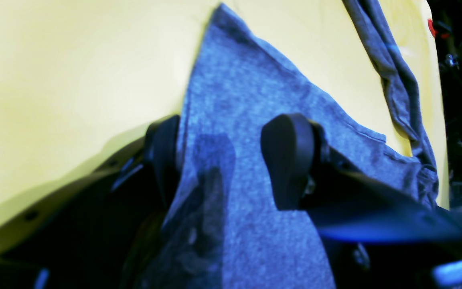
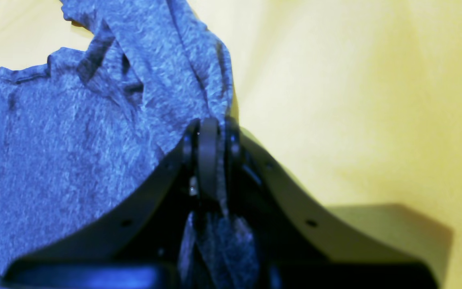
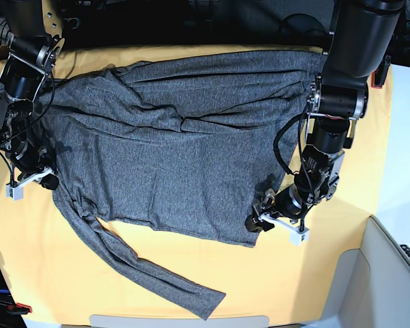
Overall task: Fold the T-shirt properly
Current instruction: 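Move the left gripper down to grasp the shirt's hem corner, then lift the hem with both grippers and fold it toward the collar edge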
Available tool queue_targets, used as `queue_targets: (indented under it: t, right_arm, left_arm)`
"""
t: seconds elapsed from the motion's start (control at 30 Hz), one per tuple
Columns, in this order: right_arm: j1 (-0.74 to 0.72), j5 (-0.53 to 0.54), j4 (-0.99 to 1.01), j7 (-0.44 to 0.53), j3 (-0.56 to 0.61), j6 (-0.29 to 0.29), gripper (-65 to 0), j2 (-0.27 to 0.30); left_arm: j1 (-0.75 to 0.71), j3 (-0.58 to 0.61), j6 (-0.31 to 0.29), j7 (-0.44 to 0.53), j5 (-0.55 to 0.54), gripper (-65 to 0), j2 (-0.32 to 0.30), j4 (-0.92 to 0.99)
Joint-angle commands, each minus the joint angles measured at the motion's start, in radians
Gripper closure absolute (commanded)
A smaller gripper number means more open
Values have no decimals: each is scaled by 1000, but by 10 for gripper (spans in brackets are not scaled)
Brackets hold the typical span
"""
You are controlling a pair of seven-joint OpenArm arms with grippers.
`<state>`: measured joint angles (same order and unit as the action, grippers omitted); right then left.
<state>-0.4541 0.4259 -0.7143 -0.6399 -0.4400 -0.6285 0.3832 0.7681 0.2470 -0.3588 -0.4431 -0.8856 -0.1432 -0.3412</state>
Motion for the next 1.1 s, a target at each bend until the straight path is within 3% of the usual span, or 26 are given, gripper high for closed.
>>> queue_targets:
  t: [0.0,0.23,0.4,0.43,0.7,0.9,1.07]
  right_arm:
    - [10,-55,8,-100,7,-3,-39,-14]
    - [10,-55,8,-100,7,-1,-39,-28]
    - [10,-55,8,-100,7,0,-39,-37]
    - [10,-55,8,-100,7,0,-39,-37]
    - [33,-55,-118,-102,7,2,-38,-36]
    - [82,-55,-252,-102,5,3,-38,-28]
    - [156,-55,-416,-102,2,3,-38,-28]
  left_arm:
    - [15,2,5,-50,16,-342,15,-3]
    - [26,2,5,3,16,-313,20,-2]
    - [23,2,11,54,16,-28,15,3]
    - [23,4,11,54,16,0,14,3]
    - [9,4,5,28,16,-1,-34,-121]
    - [-89,-5,5,-95,13,-2,-108,-391]
    - [-253,-7,5,-145,12,-2,-206,-703]
